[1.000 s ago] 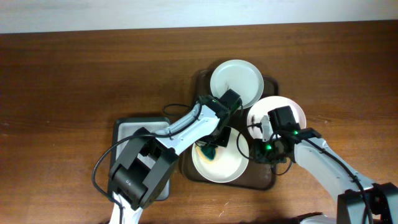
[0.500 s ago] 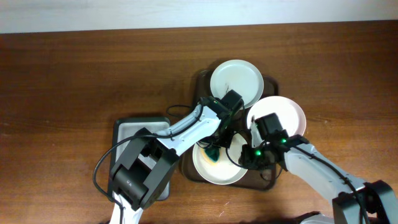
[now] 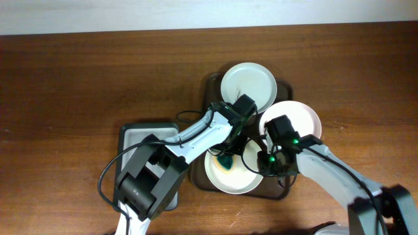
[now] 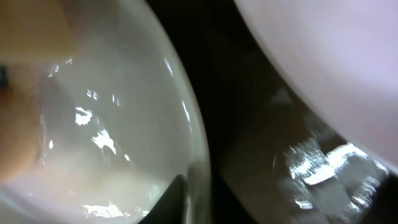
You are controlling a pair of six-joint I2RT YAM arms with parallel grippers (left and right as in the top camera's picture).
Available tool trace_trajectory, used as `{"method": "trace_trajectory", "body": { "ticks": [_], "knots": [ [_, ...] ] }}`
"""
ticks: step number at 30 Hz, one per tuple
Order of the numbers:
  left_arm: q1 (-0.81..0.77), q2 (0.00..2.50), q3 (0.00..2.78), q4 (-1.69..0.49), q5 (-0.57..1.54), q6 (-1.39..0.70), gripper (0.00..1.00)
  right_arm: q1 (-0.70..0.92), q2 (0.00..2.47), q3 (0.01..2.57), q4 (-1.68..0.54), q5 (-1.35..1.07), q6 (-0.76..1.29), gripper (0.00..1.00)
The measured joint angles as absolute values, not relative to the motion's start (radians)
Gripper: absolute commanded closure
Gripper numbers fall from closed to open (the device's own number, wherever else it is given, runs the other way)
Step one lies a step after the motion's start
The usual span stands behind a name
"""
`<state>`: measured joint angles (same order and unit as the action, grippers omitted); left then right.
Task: Clean dirty plates on tray and stack at the side
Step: 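Scrub the front plate with the sponge in the left gripper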
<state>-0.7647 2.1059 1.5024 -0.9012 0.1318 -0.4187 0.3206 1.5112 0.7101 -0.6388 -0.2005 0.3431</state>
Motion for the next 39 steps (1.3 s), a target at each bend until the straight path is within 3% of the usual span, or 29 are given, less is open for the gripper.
{"method": "trace_trajectory", "body": {
  "ticks": [6,12,19,25,33,36,39],
  "knots": [
    [-0.763,2.108,1.515,-0.931,0.142,-0.419,1.0,0.273,1.524,0.715,-0.629,-0.219,0.535,0.96],
    [-0.714,2.109,1.543,-0.998,0.213,-0.434,1.0,0.202,1.526,0.715,-0.578,-0.226,0.58,0.96],
    [-0.821,2.109,1.538,-0.833,0.189,-0.531,1.0,0.187,1.529,0.715,-0.567,-0.228,0.545,0.96],
    [-0.823,2.132,1.54,-0.833,0.162,-0.598,1.0,0.183,1.529,0.715,-0.573,-0.229,0.507,0.96],
    [-0.776,2.142,1.564,-1.048,-0.243,-0.604,1.0,0.199,1.536,0.715,-0.574,-0.306,0.469,0.96],
    [-0.777,2.161,1.601,-1.08,-0.237,-0.603,1.0,0.2,1.538,0.716,-0.579,-0.312,0.457,0.96],
    [-0.753,2.172,1.639,-1.041,-0.085,-0.603,1.0,0.196,1.537,0.717,-0.596,-0.299,0.426,0.96]
  ]
}}
